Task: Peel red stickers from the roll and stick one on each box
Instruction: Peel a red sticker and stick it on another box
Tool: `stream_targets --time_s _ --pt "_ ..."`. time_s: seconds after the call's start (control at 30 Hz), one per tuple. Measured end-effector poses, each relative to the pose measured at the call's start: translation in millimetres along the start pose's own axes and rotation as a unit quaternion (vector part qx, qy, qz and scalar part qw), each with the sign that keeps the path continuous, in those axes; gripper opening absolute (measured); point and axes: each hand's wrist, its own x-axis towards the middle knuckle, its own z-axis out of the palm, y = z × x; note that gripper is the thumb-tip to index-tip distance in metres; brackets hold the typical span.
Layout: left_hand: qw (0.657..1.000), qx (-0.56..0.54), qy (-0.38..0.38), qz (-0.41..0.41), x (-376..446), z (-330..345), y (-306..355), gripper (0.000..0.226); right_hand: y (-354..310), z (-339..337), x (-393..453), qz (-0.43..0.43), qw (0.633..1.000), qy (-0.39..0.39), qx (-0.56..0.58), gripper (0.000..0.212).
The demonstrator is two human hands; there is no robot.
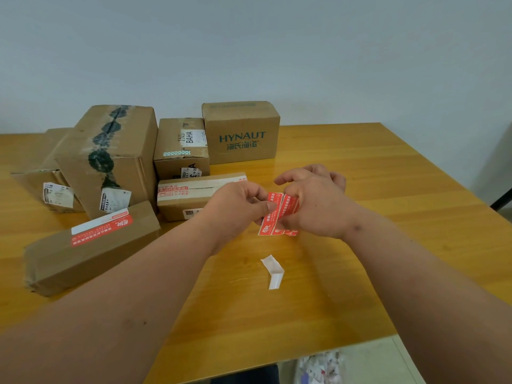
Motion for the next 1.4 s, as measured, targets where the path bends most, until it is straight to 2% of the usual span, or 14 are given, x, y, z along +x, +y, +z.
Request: stream_targets --time_s 0.07,0.17,0.3,0.47,0.6,0.73,0.93,1.1,1.23,1.4 --pt "1.000 -0.006 -0.006 0.003 -1 -1 0 0.007 0 0 0 -0.003 1.000 -0.004 -0.002 0.018" --pt "0.999 0.001 -0.034 -0.007 -2 -3 -1 0.024 1 2 0 -0.012 1.000 0.001 -0.002 0.014" --pt "0.999 0.034 -0.030 -0.010 -2 -2 -1 0.008 2 5 0 -0.010 1.000 0.002 -0.006 0.013" --pt "0.999 0.049 -0.017 0.010 0 1 -1 0.003 0 4 -1 -0.002 1.000 -0.015 -0.023 0.019" --pt "0.999 0.053 -0.008 0.011 2 4 -2 0.008 0 5 0 -0.018 0.998 -0.007 -0.056 0.016" --pt "1.000 0.028 0.003 -0.009 5 6 -6 0.003 0 6 -3 -0.036 0.997 0.027 -0.058 0.012" --pt "1.000 0.019 0.000 -0.007 4 8 -7 0.003 -2 6 -5 -0.034 0.996 0.014 -0.080 0.021" --pt "0.999 0.023 -0.036 -0.011 0 4 -7 0.021 -1 9 -5 -0.045 0.994 0.026 -0.099 0.013" --pt "0.999 0.042 -0.031 -0.009 1 5 -7 0.008 0 12 -4 -0.054 0.992 0.028 -0.109 0.013" --pt "0.998 0.052 -0.025 -0.019 2 9 -7 0.008 1 11 -6 -0.058 0.992 0.029 -0.107 0.012"
